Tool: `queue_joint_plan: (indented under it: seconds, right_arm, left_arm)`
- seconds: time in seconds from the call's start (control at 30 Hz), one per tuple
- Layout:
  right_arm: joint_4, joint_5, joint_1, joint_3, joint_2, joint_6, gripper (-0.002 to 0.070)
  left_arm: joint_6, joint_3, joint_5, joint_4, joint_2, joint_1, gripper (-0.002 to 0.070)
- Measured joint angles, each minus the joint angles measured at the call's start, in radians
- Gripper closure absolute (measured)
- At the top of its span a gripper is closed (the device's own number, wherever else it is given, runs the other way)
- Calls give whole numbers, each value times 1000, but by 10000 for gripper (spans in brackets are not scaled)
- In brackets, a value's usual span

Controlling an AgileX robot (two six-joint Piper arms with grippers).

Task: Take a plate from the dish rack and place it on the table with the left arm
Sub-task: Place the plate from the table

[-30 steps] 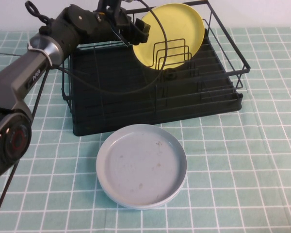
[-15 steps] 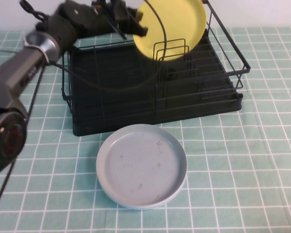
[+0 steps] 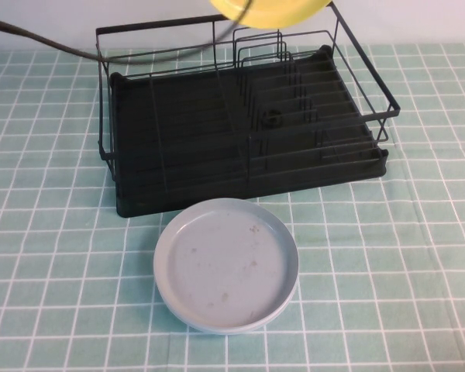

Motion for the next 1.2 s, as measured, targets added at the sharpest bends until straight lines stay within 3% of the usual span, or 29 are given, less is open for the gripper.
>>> queue_joint_plan:
  seconds: [0.13,0.33,0.6,0.77,1.0,1.2]
  right_arm:
    - [0,0,0,0,0,0,694]
    - [0,0,0,0,0,0,694]
    - [0,0,0,0,0,0,694]
    - [0,0,0,0,0,0,694]
    - [0,0,0,0,0,0,694]
    - [0,0,0,0,0,0,694]
  left_arm:
    - [-151,22,167,29,-58,52,659]
    - [-174,311,299,26,-173,56,659]
    - [-111,932,130,-78,-490,37,659]
    - [-101,1164,28,-152,-604,37,659]
    - [32,1272,-63,-296,-550,37,659]
    - [99,1273,-83,-335,-431,37,659]
